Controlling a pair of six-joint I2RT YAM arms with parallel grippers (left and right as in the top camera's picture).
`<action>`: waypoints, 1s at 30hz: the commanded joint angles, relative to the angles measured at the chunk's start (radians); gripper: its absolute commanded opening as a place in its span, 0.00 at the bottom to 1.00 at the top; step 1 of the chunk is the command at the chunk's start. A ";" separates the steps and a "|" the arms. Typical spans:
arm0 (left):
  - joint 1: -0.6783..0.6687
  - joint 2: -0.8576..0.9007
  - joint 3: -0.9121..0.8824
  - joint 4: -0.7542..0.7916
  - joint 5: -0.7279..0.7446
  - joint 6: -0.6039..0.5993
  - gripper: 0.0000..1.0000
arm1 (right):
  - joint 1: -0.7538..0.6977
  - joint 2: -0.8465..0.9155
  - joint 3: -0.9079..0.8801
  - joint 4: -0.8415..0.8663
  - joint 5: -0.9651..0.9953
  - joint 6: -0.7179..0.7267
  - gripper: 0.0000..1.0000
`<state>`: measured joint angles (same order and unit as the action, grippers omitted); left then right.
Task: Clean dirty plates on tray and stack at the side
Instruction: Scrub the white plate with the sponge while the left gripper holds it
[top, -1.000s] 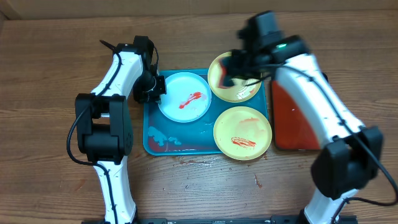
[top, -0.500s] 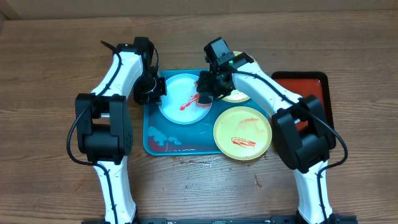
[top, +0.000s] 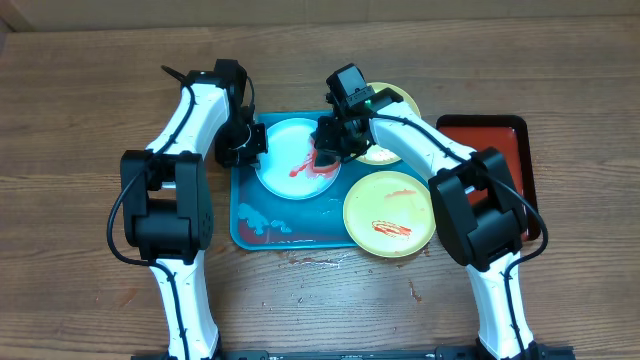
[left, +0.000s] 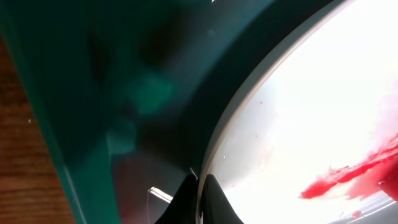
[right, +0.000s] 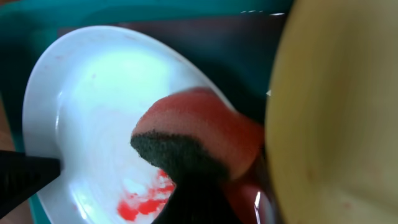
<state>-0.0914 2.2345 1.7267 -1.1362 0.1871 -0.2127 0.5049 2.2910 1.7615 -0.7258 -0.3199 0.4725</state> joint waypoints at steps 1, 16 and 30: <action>-0.012 -0.028 -0.008 0.013 0.070 0.034 0.04 | 0.030 0.051 0.021 0.021 -0.094 0.028 0.04; -0.012 -0.028 -0.008 0.019 0.069 0.033 0.04 | 0.141 0.079 0.021 0.058 -0.270 0.049 0.04; 0.009 -0.028 -0.008 0.014 0.059 0.033 0.04 | 0.040 0.079 0.216 -0.256 0.245 -0.064 0.04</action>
<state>-0.0975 2.2349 1.7206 -1.1172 0.2451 -0.1993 0.5560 2.3486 1.9125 -0.9543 -0.3035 0.4717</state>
